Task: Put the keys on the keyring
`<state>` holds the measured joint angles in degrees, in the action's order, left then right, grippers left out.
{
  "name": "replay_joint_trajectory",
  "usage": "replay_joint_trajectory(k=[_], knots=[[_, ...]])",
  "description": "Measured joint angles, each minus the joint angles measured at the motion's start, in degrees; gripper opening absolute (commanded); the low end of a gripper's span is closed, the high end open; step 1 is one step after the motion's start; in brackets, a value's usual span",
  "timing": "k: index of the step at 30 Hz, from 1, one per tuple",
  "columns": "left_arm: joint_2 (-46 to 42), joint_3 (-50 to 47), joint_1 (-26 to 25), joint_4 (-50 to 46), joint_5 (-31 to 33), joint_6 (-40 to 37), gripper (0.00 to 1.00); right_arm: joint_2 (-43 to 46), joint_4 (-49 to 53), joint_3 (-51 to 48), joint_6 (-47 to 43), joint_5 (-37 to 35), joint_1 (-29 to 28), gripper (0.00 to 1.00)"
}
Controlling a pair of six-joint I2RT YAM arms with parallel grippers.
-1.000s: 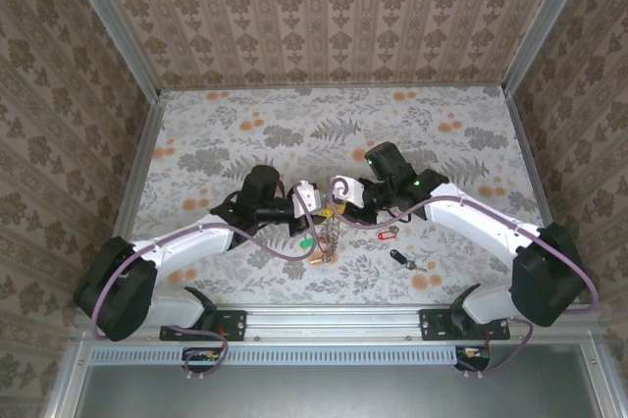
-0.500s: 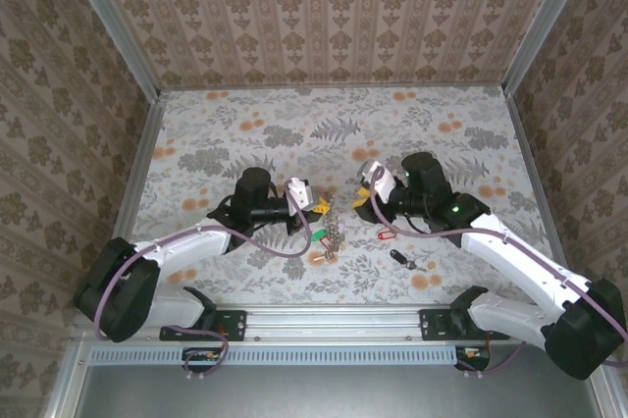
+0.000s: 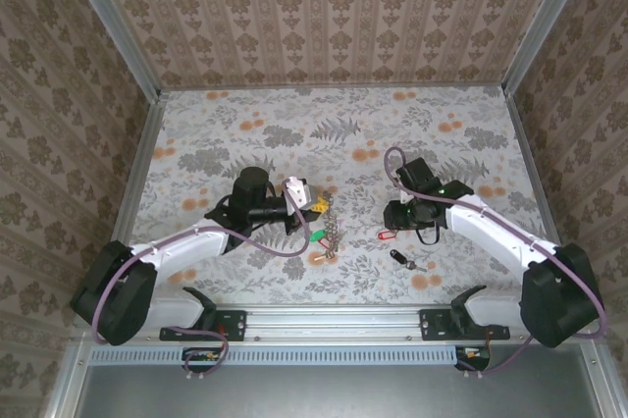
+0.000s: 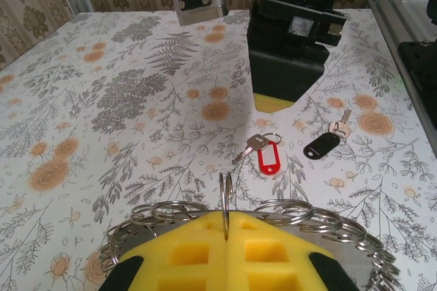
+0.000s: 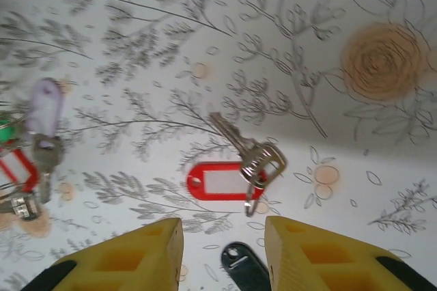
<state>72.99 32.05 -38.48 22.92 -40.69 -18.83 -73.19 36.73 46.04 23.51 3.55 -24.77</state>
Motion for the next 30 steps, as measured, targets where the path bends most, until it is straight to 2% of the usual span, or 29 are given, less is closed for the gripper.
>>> replay_joint_trajectory(k=[6,9,14,30], knots=[[0.0,0.0,0.0,-0.7,0.0,0.0,0.0,-5.5,0.4,0.0,1.2,-0.6,0.0,0.34],[0.0,0.0,0.0,-0.8,0.0,0.0,0.0,-7.3,0.3,0.0,1.3,-0.6,0.0,0.27],[-0.2,0.0,0.0,-0.9,0.0,0.0,0.0,-10.4,0.3,0.0,1.4,-0.6,-0.3,0.24],[-0.4,0.1,0.0,-0.9,0.0,0.0,0.0,-12.5,-1.0,0.0,0.7,-3.3,-1.0,0.15]])
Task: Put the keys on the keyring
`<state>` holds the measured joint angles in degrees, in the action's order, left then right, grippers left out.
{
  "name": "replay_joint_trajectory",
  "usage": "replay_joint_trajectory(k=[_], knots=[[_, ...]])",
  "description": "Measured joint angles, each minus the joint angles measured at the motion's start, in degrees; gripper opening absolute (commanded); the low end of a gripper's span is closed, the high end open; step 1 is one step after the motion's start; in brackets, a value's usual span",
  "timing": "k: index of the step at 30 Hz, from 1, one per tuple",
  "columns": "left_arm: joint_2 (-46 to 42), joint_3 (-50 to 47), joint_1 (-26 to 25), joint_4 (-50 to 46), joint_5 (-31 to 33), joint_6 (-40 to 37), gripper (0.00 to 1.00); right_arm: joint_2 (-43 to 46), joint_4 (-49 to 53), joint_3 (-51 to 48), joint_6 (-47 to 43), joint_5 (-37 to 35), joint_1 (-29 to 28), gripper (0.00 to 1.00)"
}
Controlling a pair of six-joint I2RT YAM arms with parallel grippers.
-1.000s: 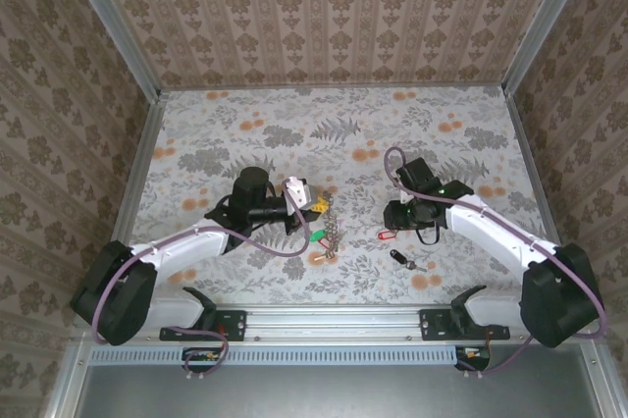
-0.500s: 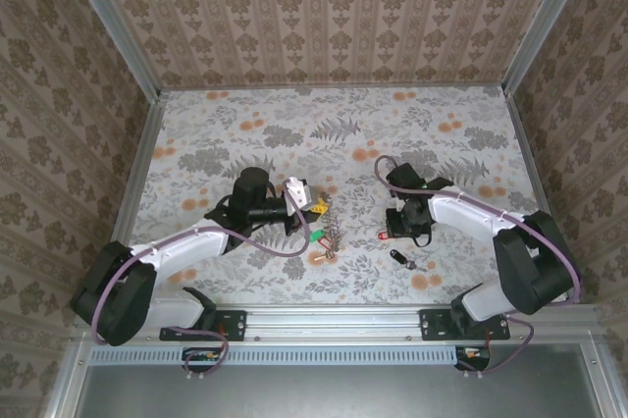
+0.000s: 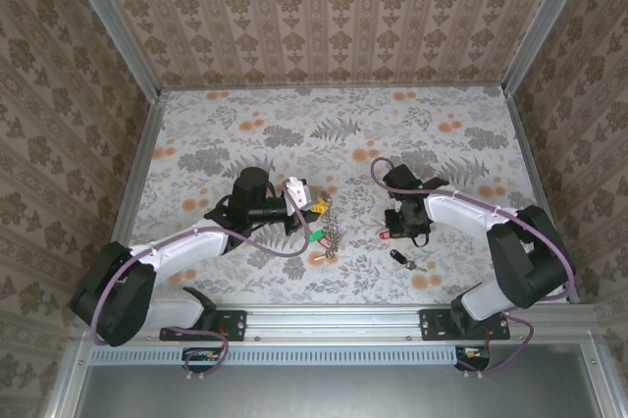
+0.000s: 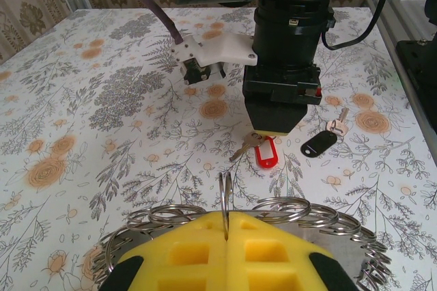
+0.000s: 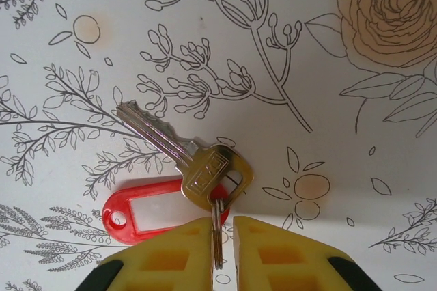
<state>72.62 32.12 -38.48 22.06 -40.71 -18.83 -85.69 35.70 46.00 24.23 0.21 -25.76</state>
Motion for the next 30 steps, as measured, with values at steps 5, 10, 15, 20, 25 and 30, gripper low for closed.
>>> replay_joint_trajectory(k=[5,10,15,20,25,30], knots=[[0.0,0.0,0.0,0.0,0.0,0.0,0.0,0.0,-1.2,0.0,0.0,-0.1,0.0,0.17],[0.0,0.0,0.0,0.0,0.0,0.0,0.0,0.0,-1.7,0.0,0.0,-0.1,0.0,0.17],[0.0,0.0,0.0,0.0,0.0,0.0,0.0,-0.7,-1.9,0.0,0.0,-0.1,0.0,0.17],[0.0,0.0,0.0,0.0,0.0,0.0,0.0,-0.7,-1.9,0.0,0.0,-0.3,0.0,0.15],[0.0,0.0,0.0,0.0,0.0,0.0,0.0,-0.7,-1.9,0.0,0.0,-0.5,0.0,0.09],[0.0,0.0,0.0,0.0,0.0,0.0,0.0,0.0,-1.9,0.0,-0.3,-0.7,-0.4,0.04]])
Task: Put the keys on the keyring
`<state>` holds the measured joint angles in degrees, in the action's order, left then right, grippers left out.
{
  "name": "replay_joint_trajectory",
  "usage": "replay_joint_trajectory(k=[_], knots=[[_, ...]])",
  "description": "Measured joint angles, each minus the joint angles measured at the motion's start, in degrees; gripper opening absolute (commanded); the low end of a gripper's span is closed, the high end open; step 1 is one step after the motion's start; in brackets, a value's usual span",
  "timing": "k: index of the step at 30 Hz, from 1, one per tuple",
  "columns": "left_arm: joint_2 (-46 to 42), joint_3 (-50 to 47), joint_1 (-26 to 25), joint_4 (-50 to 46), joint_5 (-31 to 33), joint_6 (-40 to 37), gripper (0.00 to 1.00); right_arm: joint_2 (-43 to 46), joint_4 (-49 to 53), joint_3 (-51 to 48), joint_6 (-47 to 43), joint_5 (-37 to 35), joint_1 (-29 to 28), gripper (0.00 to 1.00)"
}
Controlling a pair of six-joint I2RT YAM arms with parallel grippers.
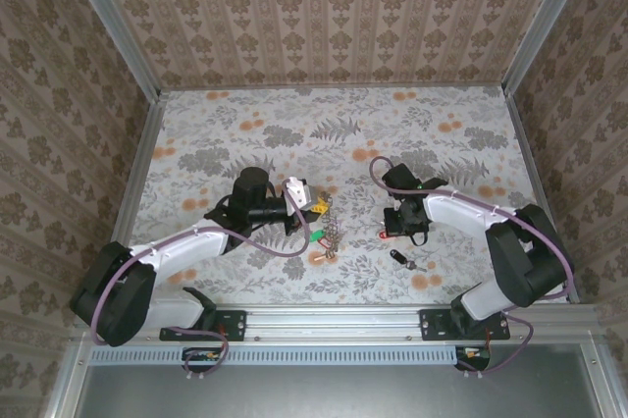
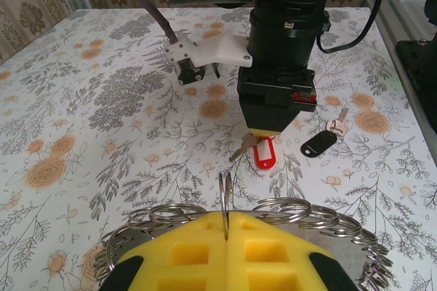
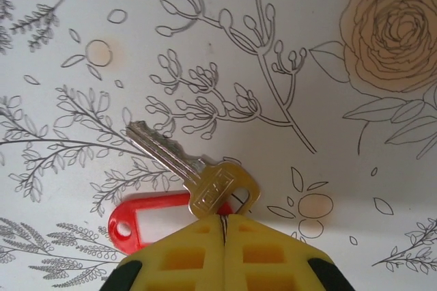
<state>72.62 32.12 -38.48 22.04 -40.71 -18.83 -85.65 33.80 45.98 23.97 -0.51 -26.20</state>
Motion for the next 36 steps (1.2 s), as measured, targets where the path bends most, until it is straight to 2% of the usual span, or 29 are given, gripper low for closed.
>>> replay_joint_trajectory(k=[3,9,12,17,23,29,36], knots=[[0.0,0.0,0.0,0.0,0.0,0.0,0.0,3.8,-0.9,-0.7,-1.5,0.6,-0.5,0.02],[0.0,0.0,0.2,0.1,0.0,0.0,0.0,19.6,-9.0,-4.8,-8.1,8.4,-0.6,0.0],[0.0,0.0,0.3,0.3,0.0,0.2,0.0,25.8,-13.1,-6.4,-11.9,9.4,-1.1,0.0],[0.0,0.0,0.3,0.4,-0.9,0.8,0.0,31.6,-21.5,-8.4,-18.8,13.9,-1.6,0.0],[-0.1,0.0,0.3,0.7,-1.8,0.9,0.0,31.1,-29.0,-8.9,-26.6,21.2,-2.8,0.0],[-0.1,0.0,0.3,1.2,-2.2,1.3,0.0,27.5,-32.5,-8.7,-34.5,23.5,-7.6,0.0],[-0.1,0.0,0.3,1.6,-2.2,1.7,0.0,22.1,-35.2,-5.4,-38.7,25.1,-10.5,0.0]])
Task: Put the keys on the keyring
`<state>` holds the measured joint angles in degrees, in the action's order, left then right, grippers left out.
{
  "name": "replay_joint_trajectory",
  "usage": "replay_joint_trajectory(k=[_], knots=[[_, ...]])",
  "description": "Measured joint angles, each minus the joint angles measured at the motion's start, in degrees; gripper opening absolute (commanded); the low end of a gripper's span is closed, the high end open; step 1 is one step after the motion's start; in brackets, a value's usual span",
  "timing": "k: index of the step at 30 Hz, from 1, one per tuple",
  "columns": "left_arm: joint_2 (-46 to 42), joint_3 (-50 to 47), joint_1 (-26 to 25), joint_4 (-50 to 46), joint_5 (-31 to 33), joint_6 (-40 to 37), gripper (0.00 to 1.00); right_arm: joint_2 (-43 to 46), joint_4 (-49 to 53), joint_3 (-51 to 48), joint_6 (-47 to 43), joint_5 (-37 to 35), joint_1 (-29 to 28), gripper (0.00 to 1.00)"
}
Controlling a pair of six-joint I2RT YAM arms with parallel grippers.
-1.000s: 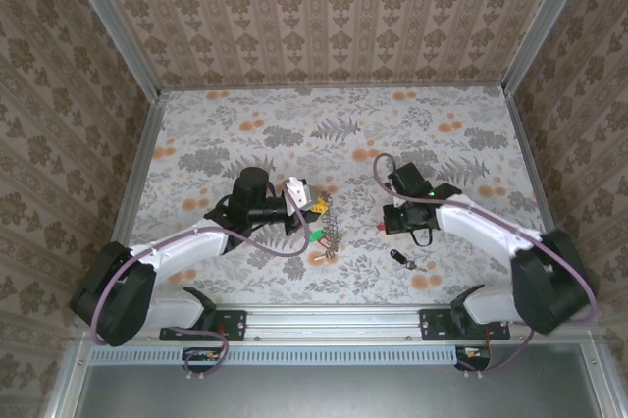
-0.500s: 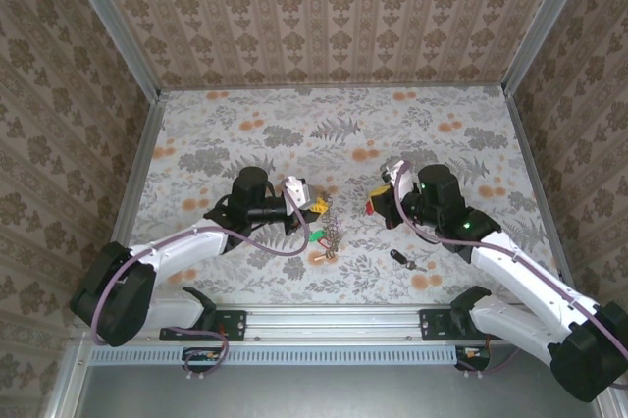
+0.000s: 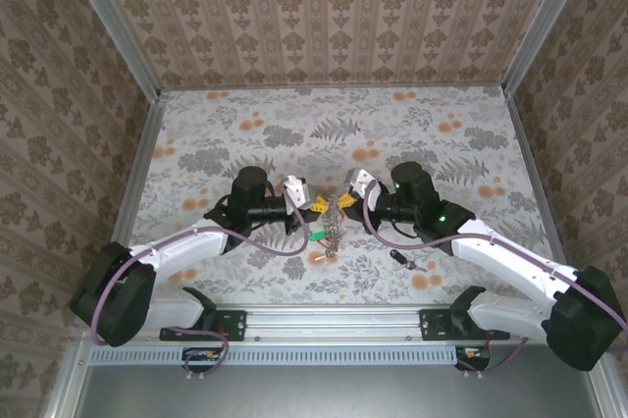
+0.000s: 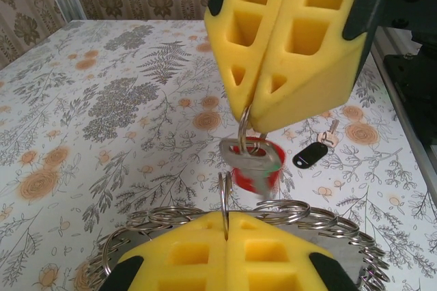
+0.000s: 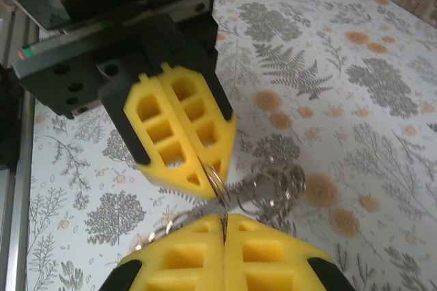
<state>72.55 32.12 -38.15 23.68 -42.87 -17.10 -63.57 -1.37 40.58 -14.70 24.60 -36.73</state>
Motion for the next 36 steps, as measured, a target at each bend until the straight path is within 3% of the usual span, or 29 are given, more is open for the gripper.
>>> replay_joint_trajectory(k=[24,36], knots=[[0.1,0.0,0.0,1.3,0.3,1.1,0.0,-4.0,-4.9,1.0,-1.6,-0.5,-1.7,0.0],[0.1,0.0,0.0,1.8,1.6,1.0,0.0,-4.0,-3.6,1.8,2.3,-7.3,-2.7,0.0]])
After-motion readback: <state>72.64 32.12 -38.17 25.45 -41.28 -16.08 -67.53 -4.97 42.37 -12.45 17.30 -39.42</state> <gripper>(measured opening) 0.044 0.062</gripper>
